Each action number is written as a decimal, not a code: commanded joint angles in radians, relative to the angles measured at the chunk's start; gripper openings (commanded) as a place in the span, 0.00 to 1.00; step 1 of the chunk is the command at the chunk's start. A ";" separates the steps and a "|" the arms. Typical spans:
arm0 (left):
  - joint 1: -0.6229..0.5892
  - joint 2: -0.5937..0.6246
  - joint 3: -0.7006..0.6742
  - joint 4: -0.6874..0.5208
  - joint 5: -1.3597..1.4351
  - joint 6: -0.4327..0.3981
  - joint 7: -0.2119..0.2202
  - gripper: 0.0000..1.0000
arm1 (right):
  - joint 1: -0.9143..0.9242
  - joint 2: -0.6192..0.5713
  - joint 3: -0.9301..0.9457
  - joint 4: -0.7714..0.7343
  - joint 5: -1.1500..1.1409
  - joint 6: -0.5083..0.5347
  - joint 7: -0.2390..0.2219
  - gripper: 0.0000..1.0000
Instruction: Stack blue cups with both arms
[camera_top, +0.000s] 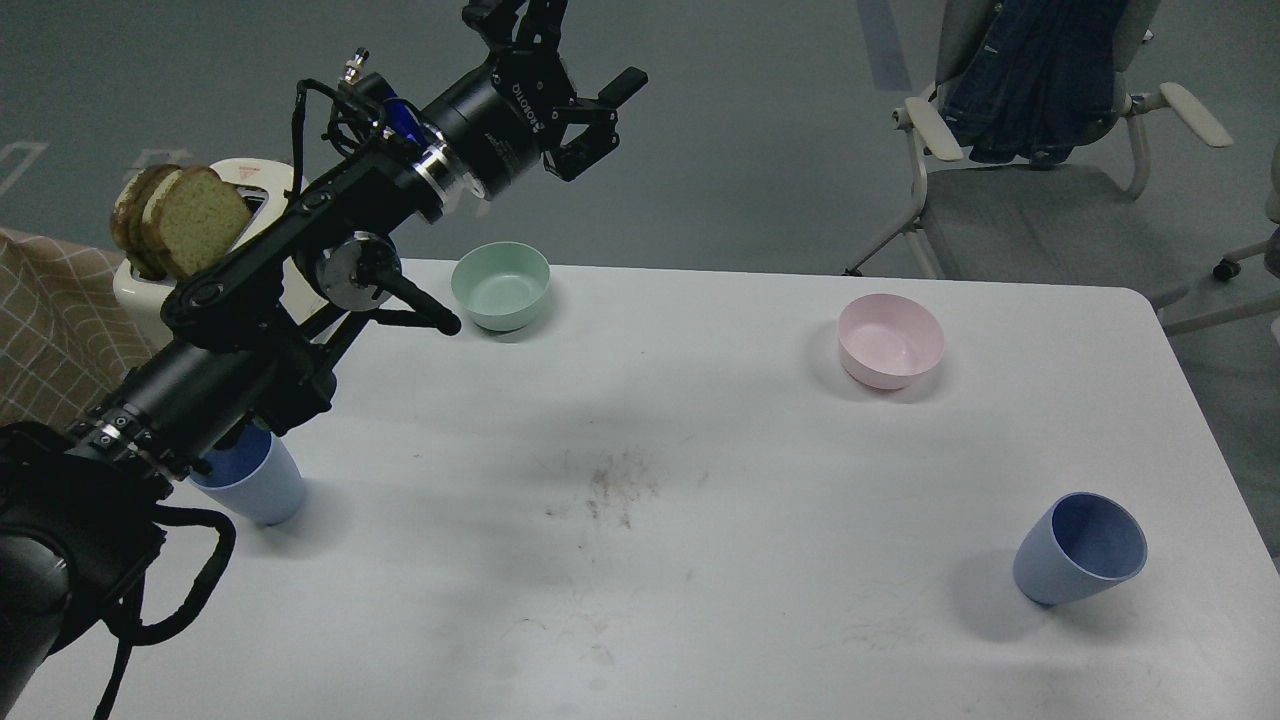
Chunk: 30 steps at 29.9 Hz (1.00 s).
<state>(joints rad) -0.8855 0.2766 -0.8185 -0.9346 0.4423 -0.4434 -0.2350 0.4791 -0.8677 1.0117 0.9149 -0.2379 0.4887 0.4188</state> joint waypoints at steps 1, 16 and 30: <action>-0.003 0.007 -0.004 -0.003 -0.002 -0.001 -0.001 0.98 | -0.001 -0.002 0.001 0.001 0.000 0.000 0.002 1.00; -0.043 0.010 0.010 0.086 0.012 -0.011 0.000 0.98 | 0.001 0.006 0.002 0.001 -0.001 0.000 0.008 1.00; -0.020 0.012 0.001 0.073 0.012 0.000 -0.052 0.98 | 0.048 0.053 -0.005 -0.033 -0.004 0.000 0.011 1.00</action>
<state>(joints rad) -0.9072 0.2881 -0.8153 -0.8592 0.4545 -0.4413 -0.2703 0.5091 -0.8332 1.0137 0.8988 -0.2410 0.4887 0.4307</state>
